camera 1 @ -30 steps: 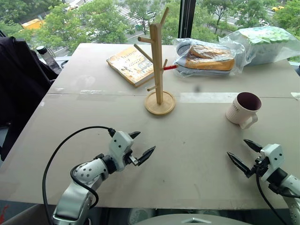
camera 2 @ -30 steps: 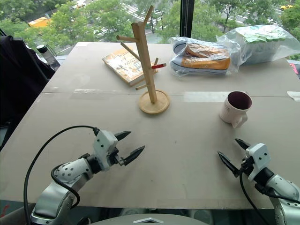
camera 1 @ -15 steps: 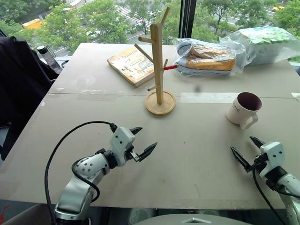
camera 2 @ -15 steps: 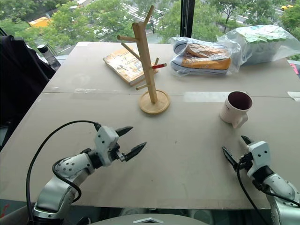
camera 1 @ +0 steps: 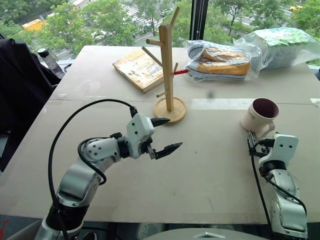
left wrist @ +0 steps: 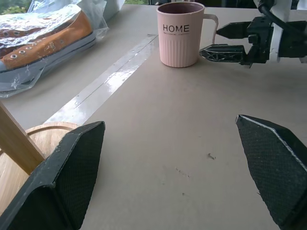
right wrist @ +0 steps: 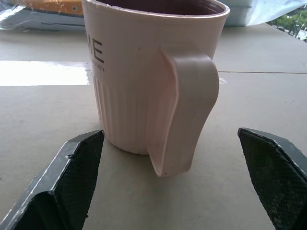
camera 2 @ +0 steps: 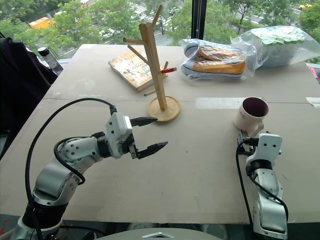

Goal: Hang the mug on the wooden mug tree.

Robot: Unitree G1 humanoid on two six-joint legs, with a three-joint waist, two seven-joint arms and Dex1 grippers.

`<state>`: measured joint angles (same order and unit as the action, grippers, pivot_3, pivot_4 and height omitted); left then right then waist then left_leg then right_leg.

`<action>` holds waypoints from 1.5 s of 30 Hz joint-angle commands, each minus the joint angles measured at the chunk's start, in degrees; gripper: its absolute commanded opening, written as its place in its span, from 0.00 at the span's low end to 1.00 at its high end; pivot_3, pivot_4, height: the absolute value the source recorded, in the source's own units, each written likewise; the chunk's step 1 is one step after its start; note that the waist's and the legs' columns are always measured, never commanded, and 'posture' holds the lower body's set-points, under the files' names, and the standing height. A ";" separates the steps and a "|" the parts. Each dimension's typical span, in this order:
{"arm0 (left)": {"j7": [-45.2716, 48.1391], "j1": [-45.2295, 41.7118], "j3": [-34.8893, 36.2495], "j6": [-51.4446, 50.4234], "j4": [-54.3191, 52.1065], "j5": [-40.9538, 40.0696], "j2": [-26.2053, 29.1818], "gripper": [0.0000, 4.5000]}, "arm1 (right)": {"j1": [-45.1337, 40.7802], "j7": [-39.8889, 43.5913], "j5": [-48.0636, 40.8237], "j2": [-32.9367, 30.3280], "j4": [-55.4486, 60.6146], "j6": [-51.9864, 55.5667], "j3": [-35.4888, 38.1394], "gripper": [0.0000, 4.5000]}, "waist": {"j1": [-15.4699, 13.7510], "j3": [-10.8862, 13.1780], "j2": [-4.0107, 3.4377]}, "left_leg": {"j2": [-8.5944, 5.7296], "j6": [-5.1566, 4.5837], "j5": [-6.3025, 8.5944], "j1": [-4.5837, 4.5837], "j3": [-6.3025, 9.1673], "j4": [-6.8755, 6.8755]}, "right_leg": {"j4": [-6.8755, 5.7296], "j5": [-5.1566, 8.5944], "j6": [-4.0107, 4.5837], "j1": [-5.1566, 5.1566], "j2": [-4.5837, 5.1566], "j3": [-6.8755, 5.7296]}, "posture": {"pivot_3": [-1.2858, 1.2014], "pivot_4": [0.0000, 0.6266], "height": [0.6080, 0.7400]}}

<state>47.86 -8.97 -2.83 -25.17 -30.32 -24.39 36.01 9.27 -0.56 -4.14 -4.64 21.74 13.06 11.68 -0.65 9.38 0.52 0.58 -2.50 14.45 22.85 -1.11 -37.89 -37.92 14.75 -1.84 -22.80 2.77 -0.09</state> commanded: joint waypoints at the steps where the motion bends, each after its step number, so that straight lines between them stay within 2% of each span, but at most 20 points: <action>1: 0.92 -1.88 0.13 -1.31 -3.77 -1.86 1.32 1.00 | -1.70 -3.85 0.26 1.58 -1.05 -0.85 2.38 0.98 | 0.02 0.00 0.00 | 0.00 0.00 0.00 0.00 0.00 0.00 | -0.01 0.00 0.00 0.00 -0.01 0.00 | 0.52 0.24 1.00; 5: 2.42 -2.67 1.27 -4.60 -5.41 -6.02 2.38 1.00 | -2.54 -3.63 -0.08 1.77 -2.37 -1.68 2.93 0.98 | 0.07 0.01 0.00 | 0.00 0.00 0.00 -0.02 0.00 0.00 | -0.03 0.00 0.00 0.00 -0.03 0.02 | 0.52 0.24 1.00; 8: 3.63 -2.82 2.45 -6.15 -6.24 -9.79 3.07 1.00 | -3.15 -3.06 -0.44 1.63 -3.11 -2.09 2.89 0.81 | 0.26 0.01 -0.01 | 0.00 0.00 0.00 -0.02 0.00 0.00 | -0.03 0.00 0.00 0.00 -0.05 0.02 | 0.52 0.24 1.00; 9: 3.58 -2.85 2.49 -6.10 -6.29 -9.93 3.25 1.00 | -3.42 -2.94 -0.45 1.50 -3.38 -2.19 2.88 0.68 | 0.37 0.01 -0.02 | 0.01 0.00 0.00 -0.02 0.00 0.00 | -0.03 0.00 0.00 0.00 -0.06 0.02 | 0.52 0.24 1.00; 10: 3.45 -2.91 2.46 -6.03 -6.29 -9.83 3.38 1.00 | -3.78 -2.89 -0.49 1.37 -3.68 -2.21 2.93 0.62 | 0.47 0.01 -0.02 | 0.01 0.00 0.00 -0.02 0.00 0.00 | -0.03 0.00 0.00 0.00 -0.07 0.02 | 0.52 0.24 1.00; 12: 3.21 -2.64 2.46 -5.67 -6.35 -9.63 3.60 1.00 | -4.29 -2.41 -0.69 1.03 -4.32 -2.17 2.88 0.37 | 0.69 0.01 -0.02 | 0.01 0.00 0.00 -0.03 0.00 0.00 | -0.04 0.00 -0.01 0.00 -0.09 0.04 | 0.52 0.24 1.00; 13: 3.14 -2.17 2.41 -5.19 -6.44 -9.29 3.66 1.00 | -4.55 -2.31 -0.80 0.98 -4.69 -2.03 2.88 0.29 | 0.73 0.01 -0.02 | 0.01 0.00 -0.01 -0.03 0.00 0.00 | -0.04 0.00 -0.01 0.00 -0.09 0.04 | 0.52 0.24 1.00; 15: 2.99 -1.36 2.38 -4.29 -6.59 -8.65 3.67 1.00 | -4.98 -2.10 -0.84 0.79 -5.44 -1.72 2.69 0.07 | 0.90 0.01 -0.02 | 0.01 0.00 -0.01 -0.03 0.00 -0.01 | -0.04 0.00 -0.01 0.00 -0.11 0.05 | 0.52 0.24 1.00; 16: 2.95 -1.15 2.38 -3.96 -6.61 -8.40 3.69 1.00 | -5.20 -2.07 -0.82 0.74 -5.78 -1.61 2.59 0.02 | 1.03 0.01 -0.01 | 0.01 0.00 -0.01 -0.03 -0.01 0.00 | -0.04 -0.01 -0.01 0.00 -0.11 0.06 | 0.52 0.24 1.00; 25: 2.46 0.09 2.66 -1.65 -6.52 -7.02 3.52 1.00 | -7.57 -1.43 -0.84 -0.30 -8.20 -2.41 2.41 0.02 | 1.34 0.01 -0.02 | 0.01 0.00 -0.01 -0.05 -0.01 0.00 | -0.04 -0.01 -0.01 0.00 -0.12 0.08 | 0.52 0.24 1.00; 29: 1.57 1.00 2.86 -1.28 -6.53 -7.01 2.98 1.00 | -8.13 0.58 -0.19 -2.68 -8.35 -3.03 1.97 0.02 | 1.34 0.02 -0.02 | 0.01 0.00 -0.01 -0.05 -0.02 0.00 | -0.05 -0.01 -0.01 0.00 -0.12 0.09 | 0.52 0.24 1.00; 33: -1.05 4.29 4.86 1.10 -5.49 -7.55 -0.18 1.00 | -11.68 15.37 -4.49 -12.42 -5.42 -2.60 -1.52 0.02 | 1.67 0.11 -0.16 | 0.01 -0.01 0.00 -0.08 -0.12 0.00 | -0.04 -0.01 -0.02 -0.01 -0.12 0.17 | 0.52 0.24 1.00; 37: -2.60 6.57 6.03 4.76 -5.35 -8.12 -4.39 1.00 | -16.26 24.37 -9.95 -18.92 -4.59 -0.24 -2.16 0.02 | 1.40 0.14 -0.01 | 0.06 -0.02 0.00 -0.10 -0.09 -0.02 | -0.04 -0.07 -0.10 0.00 -0.22 0.20 | 0.52 0.24 1.00; 41: -8.77 9.79 7.00 8.37 -4.80 -6.16 -11.04 1.00 | -28.60 37.91 -12.35 -27.41 -7.31 0.69 -6.81 0.02 | 1.51 0.17 -0.01 | 0.06 -0.02 0.00 -0.06 -0.13 -0.03 | -0.04 -0.08 -0.10 -0.01 -0.22 0.23 | 0.52 0.24 1.00; 45: -12.17 11.81 6.06 11.57 -5.97 -4.58 -15.25 1.00 | -39.53 44.60 -13.47 -28.69 -13.94 -0.31 -9.84 0.02 | 1.38 0.20 0.07 | 0.06 -0.02 0.00 -0.07 -0.09 -0.09 | -0.04 -0.10 -0.11 0.01 -0.22 0.19 | 0.52 0.24 1.00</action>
<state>37.20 2.34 2.86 -16.37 -34.24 -29.39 21.80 -26.99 40.71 -16.50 -33.16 9.74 14.04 2.67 0.73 9.57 0.60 0.64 -2.52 14.45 22.78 -1.19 -37.98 -37.96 14.65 -1.95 -22.80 2.55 0.11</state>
